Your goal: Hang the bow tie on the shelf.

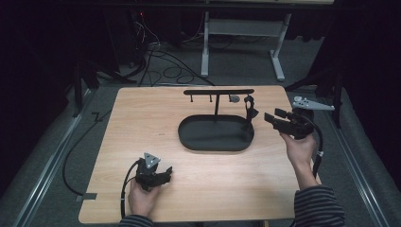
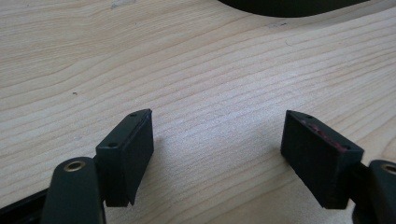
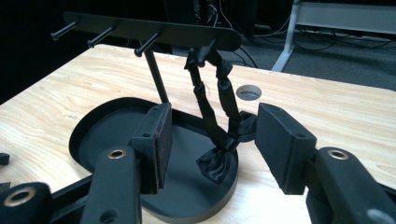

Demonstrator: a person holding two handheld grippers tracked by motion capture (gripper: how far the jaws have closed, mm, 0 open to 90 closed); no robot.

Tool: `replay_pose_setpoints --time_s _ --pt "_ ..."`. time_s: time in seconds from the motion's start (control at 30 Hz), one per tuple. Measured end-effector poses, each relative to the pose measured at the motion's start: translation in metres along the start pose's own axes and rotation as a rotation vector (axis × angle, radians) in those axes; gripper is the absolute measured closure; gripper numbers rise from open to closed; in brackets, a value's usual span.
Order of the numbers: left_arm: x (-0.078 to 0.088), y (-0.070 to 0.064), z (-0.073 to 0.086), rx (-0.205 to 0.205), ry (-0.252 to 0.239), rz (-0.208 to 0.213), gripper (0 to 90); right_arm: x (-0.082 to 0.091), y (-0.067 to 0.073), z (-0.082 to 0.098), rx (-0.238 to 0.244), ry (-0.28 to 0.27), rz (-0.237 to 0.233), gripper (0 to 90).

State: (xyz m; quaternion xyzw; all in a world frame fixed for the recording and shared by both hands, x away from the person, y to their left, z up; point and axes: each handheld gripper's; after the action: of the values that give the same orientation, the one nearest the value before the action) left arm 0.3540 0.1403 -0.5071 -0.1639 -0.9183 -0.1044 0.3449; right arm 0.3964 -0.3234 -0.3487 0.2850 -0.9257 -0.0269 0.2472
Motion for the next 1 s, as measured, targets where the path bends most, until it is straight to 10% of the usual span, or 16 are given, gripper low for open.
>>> replay_pose_setpoints --time_s 1.0 --pt "0.000 0.000 0.000 0.002 0.000 0.001 25.9 0.037 0.000 0.029 -0.020 -0.032 0.004 46.9"
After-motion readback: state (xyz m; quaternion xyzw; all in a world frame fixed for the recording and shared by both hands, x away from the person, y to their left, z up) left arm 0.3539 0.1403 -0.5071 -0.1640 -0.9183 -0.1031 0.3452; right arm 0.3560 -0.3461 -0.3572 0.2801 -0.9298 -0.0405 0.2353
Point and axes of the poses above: each handheld gripper's, and its own axes: x roughly backward along the jaws, z roughly out of its underside, y roughly to its left, and after that the axes turned 8 degrees about -z, right-handed
